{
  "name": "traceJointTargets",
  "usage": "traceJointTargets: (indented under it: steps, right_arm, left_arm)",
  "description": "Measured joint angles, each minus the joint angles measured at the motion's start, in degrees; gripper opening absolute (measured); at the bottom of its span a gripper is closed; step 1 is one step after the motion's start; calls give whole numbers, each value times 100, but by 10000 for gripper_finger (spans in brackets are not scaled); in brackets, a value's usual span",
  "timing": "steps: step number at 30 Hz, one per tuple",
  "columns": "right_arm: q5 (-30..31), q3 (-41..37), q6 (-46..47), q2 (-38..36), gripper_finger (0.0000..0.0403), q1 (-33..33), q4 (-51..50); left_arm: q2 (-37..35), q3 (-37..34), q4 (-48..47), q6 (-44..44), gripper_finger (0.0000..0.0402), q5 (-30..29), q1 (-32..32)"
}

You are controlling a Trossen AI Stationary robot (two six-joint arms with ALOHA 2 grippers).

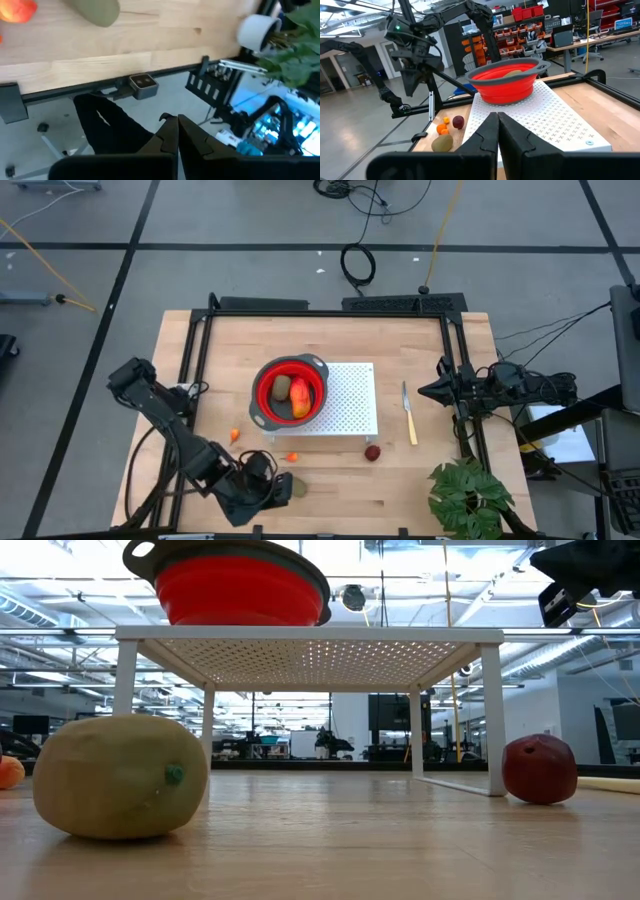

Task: Pick & Place Fruit
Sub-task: Put the brown kiwi into the red strainer bowl on the shelf

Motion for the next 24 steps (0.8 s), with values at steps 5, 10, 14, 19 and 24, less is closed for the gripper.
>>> traceJointTargets:
  steps: [5, 10, 14, 19, 24]
  right_arm:
    - [1, 0, 0, 1, 0, 0, 0]
    - [1, 0, -1, 1, 0, -1, -20]
    - [1, 0, -4, 1, 0, -2, -20]
    - [1, 0, -144, 1, 0, 0, -22]
    - [-1, -2, -118, 1, 0, -1, -21]
  left_arm:
    - [227, 0, 28, -175, 1, -18, 90]
    - [425, 68, -54, -264, 1, 26, 138]
    - [690, 658, -819, -572, 0, 75, 133]
    - [1372, 1954, -2417, -795, 0, 210, 218]
    - [2006, 2681, -2950, -901, 0, 177, 358]
